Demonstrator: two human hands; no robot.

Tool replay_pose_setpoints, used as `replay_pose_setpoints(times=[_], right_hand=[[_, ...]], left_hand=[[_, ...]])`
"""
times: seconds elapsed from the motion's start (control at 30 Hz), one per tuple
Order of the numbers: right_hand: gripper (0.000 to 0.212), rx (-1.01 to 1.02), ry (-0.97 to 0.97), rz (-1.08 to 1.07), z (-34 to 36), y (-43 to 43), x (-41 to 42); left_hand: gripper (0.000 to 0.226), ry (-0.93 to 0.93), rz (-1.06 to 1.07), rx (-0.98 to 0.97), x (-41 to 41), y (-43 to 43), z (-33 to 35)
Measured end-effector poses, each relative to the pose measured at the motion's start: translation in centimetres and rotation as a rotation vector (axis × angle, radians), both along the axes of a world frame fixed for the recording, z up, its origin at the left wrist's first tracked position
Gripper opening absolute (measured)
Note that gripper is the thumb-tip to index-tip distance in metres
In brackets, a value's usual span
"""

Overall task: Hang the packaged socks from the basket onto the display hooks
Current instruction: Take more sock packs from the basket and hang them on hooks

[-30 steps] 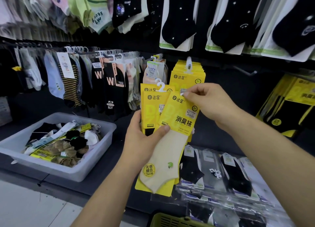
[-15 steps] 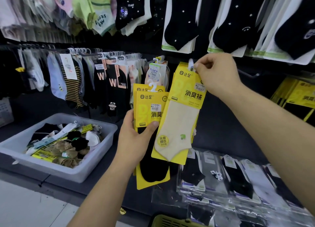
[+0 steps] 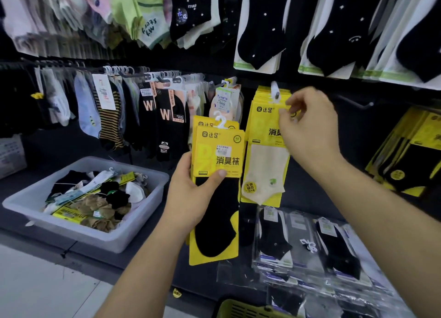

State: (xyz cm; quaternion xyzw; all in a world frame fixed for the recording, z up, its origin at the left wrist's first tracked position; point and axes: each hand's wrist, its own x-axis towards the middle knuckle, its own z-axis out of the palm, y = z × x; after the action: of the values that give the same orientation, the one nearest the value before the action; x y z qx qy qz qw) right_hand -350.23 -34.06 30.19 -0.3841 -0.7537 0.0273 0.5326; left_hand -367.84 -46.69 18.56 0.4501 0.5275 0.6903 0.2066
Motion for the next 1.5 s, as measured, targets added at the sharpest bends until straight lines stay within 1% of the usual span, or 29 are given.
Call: replay_pose_setpoints(times=[0.03,0.13,0.2,0.33,0.47,0.6,0.73,0.8,0.9,1.1,1.3,1.4,1.5], right_hand=[[0.008,-0.056,0.026,0.038,-0.8,-0.6,-0.1],[0.025,-0.312,0.043,0.171,-3.3,-2.5,-0.3],[0.031,-0.448,0.055,0.239,-4.5,-3.2,-0.4],[0.025,-0.611,0.188,0.346,-4.9,-3.3,-0.2],[0.021,-0.741,0.29,0.427,-5.2,-3.2,0.5],[0.018,-0.812,0.352,0.466,-5.6,-2.8,1.4],[0.017,-0.786,0.457,0.412,-5.5,-2.3,2.2],[0.016,-0.718,0.541,0.38,-5.0,-1.9,2.5],[0.016,-0.589,0.572,0.303,-3.8,-1.1,2.9],[0.012,-0.454,0.497,0.249,-2.1,0.1,2.2],[0.011,-0.372,0.404,0.186,-2.7,1.1,1.6],[0.013,-0.352,0.373,0.14,-3.2,1.5,1.4],[0.02,-0.338,0.357,0.126,-3.4,1.7,1.1]], left_hand=[[0.035,-0.01,-0.017,0.002,0.2,0.0,0.1],[0.036,-0.053,-0.077,0.011,1.1,0.2,0.3],[0.036,-0.064,-0.12,0.009,1.7,0.3,0.4],[0.035,-0.112,-0.154,0.024,2.5,0.3,0.3],[0.034,-0.284,-0.238,0.021,2.7,0.5,0.2],[0.039,-0.333,-0.288,0.018,3.0,0.7,0.2],[0.036,-0.331,-0.267,0.022,3.1,0.9,0.3],[0.029,-0.304,-0.236,0.01,3.0,1.1,0.1],[0.025,-0.235,-0.155,-0.007,2.5,1.2,-0.1],[0.026,-0.128,-0.052,-0.014,1.3,0.9,-0.3],[0.03,0.012,0.061,-0.051,0.7,0.7,-0.3],[0.032,0.018,0.087,-0.05,0.5,0.5,-0.2],[0.04,-0.004,0.081,-0.043,0.6,0.4,0.1]])
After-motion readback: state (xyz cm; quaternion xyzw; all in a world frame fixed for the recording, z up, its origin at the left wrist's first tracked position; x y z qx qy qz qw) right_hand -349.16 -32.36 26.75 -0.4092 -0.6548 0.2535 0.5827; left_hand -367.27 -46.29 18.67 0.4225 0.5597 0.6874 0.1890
